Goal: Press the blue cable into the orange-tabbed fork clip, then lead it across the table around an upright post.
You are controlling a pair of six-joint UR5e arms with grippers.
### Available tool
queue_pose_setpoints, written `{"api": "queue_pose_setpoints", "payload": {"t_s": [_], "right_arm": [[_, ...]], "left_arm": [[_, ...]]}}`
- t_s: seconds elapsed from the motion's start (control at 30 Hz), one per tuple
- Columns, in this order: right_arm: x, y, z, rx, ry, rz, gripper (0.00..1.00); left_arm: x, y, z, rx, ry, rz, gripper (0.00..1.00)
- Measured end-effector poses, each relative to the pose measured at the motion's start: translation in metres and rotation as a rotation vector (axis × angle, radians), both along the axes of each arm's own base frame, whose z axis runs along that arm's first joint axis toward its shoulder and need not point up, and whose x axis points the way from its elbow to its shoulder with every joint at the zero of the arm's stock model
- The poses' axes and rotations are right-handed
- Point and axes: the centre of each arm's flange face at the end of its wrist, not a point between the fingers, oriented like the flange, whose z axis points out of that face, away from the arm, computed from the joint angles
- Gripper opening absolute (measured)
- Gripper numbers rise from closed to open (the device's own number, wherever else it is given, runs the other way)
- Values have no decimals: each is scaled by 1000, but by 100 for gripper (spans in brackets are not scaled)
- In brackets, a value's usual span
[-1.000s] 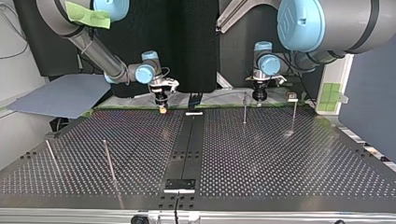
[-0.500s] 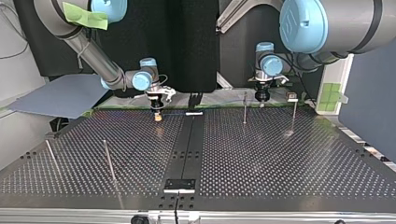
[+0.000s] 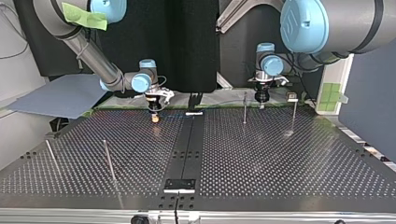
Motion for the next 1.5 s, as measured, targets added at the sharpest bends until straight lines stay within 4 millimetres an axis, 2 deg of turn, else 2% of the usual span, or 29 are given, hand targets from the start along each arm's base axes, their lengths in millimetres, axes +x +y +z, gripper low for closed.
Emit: {"api": "queue_pose_setpoints", "payload": {"t_s": [0.03,0.07,0.1,0.13,0.27,0.57,0.83,0.97,1.3,1.5], "right_arm": [[0,0,0,0,0,1,0],[1,1,0,0,1,2,0],[1,1,0,0,1,2,0],[1,1,0,1,1,3,0],[3,3,-1,7,5,6,0],[3,6,-2,21,12,8,0],[3,6,-3,26,15,8,0],[3,6,-3,26,15,8,0],[3,6,-3,26,15,9,0],[3,6,-3,27,15,9,0]], "left_arm": [[0,1,0,4,0,3,83],[0,1,0,10,1,6,88],[-1,1,0,18,6,10,88],[-2,1,-1,26,11,14,93],[-5,0,-3,58,40,22,100],[-22,-9,-11,137,130,-13,100],[-52,-8,-15,141,226,-41,100],[-64,-9,-9,117,250,-46,100],[-98,-31,13,77,243,-133,100],[-96,-38,35,91,170,-161,100]]}}
